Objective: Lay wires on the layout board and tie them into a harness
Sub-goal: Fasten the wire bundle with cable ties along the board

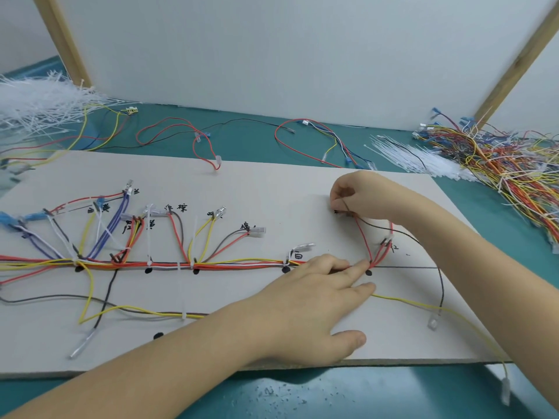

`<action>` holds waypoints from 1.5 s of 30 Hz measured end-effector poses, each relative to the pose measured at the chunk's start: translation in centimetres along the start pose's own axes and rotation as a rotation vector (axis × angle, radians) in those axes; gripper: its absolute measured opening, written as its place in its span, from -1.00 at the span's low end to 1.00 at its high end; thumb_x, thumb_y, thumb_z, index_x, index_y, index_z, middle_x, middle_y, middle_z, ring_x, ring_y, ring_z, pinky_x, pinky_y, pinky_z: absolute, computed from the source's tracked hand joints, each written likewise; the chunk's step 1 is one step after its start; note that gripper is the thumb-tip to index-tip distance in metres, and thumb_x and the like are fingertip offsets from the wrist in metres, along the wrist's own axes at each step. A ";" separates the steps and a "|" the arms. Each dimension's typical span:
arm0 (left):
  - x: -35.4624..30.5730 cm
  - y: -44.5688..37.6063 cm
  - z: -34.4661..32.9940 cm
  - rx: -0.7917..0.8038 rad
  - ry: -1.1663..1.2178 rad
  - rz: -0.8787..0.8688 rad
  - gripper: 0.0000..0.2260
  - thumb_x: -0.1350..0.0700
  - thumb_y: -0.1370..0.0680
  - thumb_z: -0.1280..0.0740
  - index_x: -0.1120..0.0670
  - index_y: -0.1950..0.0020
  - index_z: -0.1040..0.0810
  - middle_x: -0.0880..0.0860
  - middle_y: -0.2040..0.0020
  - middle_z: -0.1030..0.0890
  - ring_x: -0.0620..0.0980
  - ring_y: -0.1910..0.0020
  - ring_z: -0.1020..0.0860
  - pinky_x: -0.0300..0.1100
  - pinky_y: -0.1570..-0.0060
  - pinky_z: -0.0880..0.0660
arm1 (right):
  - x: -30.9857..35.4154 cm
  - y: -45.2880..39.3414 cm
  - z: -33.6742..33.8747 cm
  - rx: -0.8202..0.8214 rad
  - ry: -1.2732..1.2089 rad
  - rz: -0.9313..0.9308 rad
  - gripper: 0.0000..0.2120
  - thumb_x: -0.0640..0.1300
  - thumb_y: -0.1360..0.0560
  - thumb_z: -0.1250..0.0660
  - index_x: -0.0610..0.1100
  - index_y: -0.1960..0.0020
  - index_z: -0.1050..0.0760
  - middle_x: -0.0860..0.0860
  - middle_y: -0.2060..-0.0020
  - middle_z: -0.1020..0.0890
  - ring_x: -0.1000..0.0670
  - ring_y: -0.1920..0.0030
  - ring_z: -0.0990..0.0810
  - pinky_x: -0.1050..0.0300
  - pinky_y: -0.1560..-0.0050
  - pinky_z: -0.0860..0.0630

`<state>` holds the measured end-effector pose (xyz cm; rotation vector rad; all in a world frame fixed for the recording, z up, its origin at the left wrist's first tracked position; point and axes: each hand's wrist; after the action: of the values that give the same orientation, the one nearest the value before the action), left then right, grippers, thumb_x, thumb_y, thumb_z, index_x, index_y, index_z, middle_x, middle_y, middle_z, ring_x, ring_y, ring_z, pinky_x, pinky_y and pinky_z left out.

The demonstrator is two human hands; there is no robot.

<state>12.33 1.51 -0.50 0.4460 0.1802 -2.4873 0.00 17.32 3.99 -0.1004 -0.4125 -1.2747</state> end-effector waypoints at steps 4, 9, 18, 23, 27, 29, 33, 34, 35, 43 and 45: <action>0.1 0.0 -0.1 -0.011 0.003 -0.002 -0.45 -0.11 -0.56 -0.15 0.02 -0.51 -0.12 -0.01 -0.55 0.04 -0.14 -0.39 0.05 -0.26 -0.32 0.07 | 0.3 -0.7 0.8 0.092 -0.004 -0.018 -0.93 -0.22 -0.45 -0.35 -0.10 0.19 -0.52 -0.04 0.25 -0.63 -0.07 0.21 -0.58 0.12 0.07 -0.51; 0.0 0.0 -0.1 -0.049 -0.008 -0.019 -0.46 -0.10 -0.56 -0.16 0.03 -0.50 -0.15 0.01 -0.54 -0.03 -0.13 -0.38 0.03 -0.24 -0.32 0.05 | 1.7 1.0 -0.2 0.035 0.301 0.169 -0.88 -0.24 -0.43 -0.28 -0.04 0.17 -0.52 0.14 0.35 -0.50 0.00 0.18 -0.46 0.21 0.26 -0.33; -0.5 0.1 0.6 -0.194 0.047 0.005 -0.63 0.04 -0.50 -0.05 0.20 -0.06 -0.55 0.11 -0.10 -0.57 0.06 -0.10 -0.45 -0.08 -0.17 -0.24 | 0.4 8.2 -1.4 -0.005 0.577 0.434 -0.78 -0.05 -0.54 -0.11 0.06 -0.01 -0.52 0.14 0.09 -0.57 0.07 -0.11 -0.45 0.12 -0.06 -0.30; -0.5 0.3 0.5 -0.259 0.214 0.045 -0.84 0.19 -0.47 -0.22 0.17 -0.01 -0.51 0.07 -0.01 -0.49 0.01 0.02 -0.45 -0.20 -0.03 -0.35 | 0.1 11.6 -2.0 -0.134 0.421 0.456 -0.86 -0.02 -0.39 -0.31 -0.03 0.17 -0.63 0.09 0.26 -0.63 -0.04 0.11 -0.61 0.02 0.22 -0.55; -0.5 0.3 0.5 -0.245 0.215 0.063 -0.78 0.18 -0.51 -0.26 0.14 -0.15 -0.47 0.03 -0.15 -0.44 -0.07 -0.10 -0.40 -0.29 -0.12 -0.29 | -0.6 12.9 -3.6 -0.278 0.380 0.498 -0.87 -0.12 -0.44 -0.30 -0.06 0.19 -0.63 0.01 0.21 -0.61 -0.11 0.13 -0.61 0.00 0.27 -0.56; -0.4 0.2 0.4 -0.206 0.157 0.054 -0.66 0.12 -0.53 -0.24 0.10 -0.31 -0.40 0.01 -0.36 -0.35 -0.06 -0.28 -0.33 -0.25 -0.30 -0.18 | -1.4 13.3 -3.9 -0.344 0.334 0.495 -0.73 -0.07 -0.49 -0.19 -0.07 0.19 -0.66 -0.01 0.23 -0.59 -0.13 0.19 -0.59 0.05 0.24 -0.55; -0.3 0.1 0.0 -0.095 0.009 0.038 -0.52 -0.05 -0.58 -0.15 -0.05 -0.49 -0.18 -0.13 -0.53 -0.07 -0.16 -0.44 -0.01 -0.30 -0.36 0.16 | -3.0 13.7 -3.1 -0.329 0.247 0.471 -0.51 0.11 -0.59 -0.03 -0.02 0.15 -0.69 0.06 0.29 -0.60 -0.02 0.26 -0.55 0.26 0.20 -0.41; -0.3 0.1 -0.1 -0.074 -0.004 0.039 -0.52 -0.07 -0.58 -0.14 -0.07 -0.50 -0.16 -0.15 -0.53 -0.05 -0.19 -0.43 0.02 -0.32 -0.34 0.19 | -3.4 13.6 -2.7 -0.291 0.233 0.457 -0.55 0.09 -0.60 -0.06 -0.02 0.14 -0.69 0.09 0.29 -0.61 0.03 0.24 -0.53 0.28 0.20 -0.41; -0.2 0.1 -0.1 -0.062 -0.007 0.039 -0.51 -0.09 -0.58 -0.13 -0.08 -0.50 -0.15 -0.16 -0.53 -0.04 -0.20 -0.42 0.04 -0.33 -0.32 0.20 | -3.6 13.6 -2.2 -0.241 0.216 0.430 -0.67 -0.01 -0.59 -0.16 -0.02 0.13 -0.70 0.10 0.29 -0.63 0.08 0.23 -0.52 0.29 0.20 -0.41; -0.3 0.1 0.1 -0.045 0.005 0.056 -0.44 -0.15 -0.48 0.01 -0.09 -0.49 -0.16 -0.20 -0.52 -0.03 -0.25 -0.39 0.05 -0.38 -0.29 0.19 | -5.9 13.8 1.2 0.115 -0.193 0.011 -0.63 -0.31 -0.49 -0.24 0.16 0.12 -0.61 0.17 0.26 -0.66 0.13 0.36 -0.61 0.39 0.28 -0.46; -0.3 0.2 0.1 -0.043 0.004 0.056 -0.44 -0.15 -0.49 0.01 -0.09 -0.50 -0.15 -0.20 -0.52 -0.03 -0.25 -0.39 0.05 -0.38 -0.29 0.20 | -6.1 13.8 1.2 0.192 -0.217 -0.018 -0.70 -0.24 -0.50 -0.30 0.17 0.15 -0.61 0.12 0.28 -0.66 0.06 0.49 -0.56 0.36 0.39 -0.44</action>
<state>12.60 1.51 -0.30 0.4326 0.2189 -2.4230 11.32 27.33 5.06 -0.0728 -0.7215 -1.2401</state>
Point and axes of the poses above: each hand's wrist, its own y-axis away from the middle knuckle, its own z-axis out of the back of the hand, x = y × z
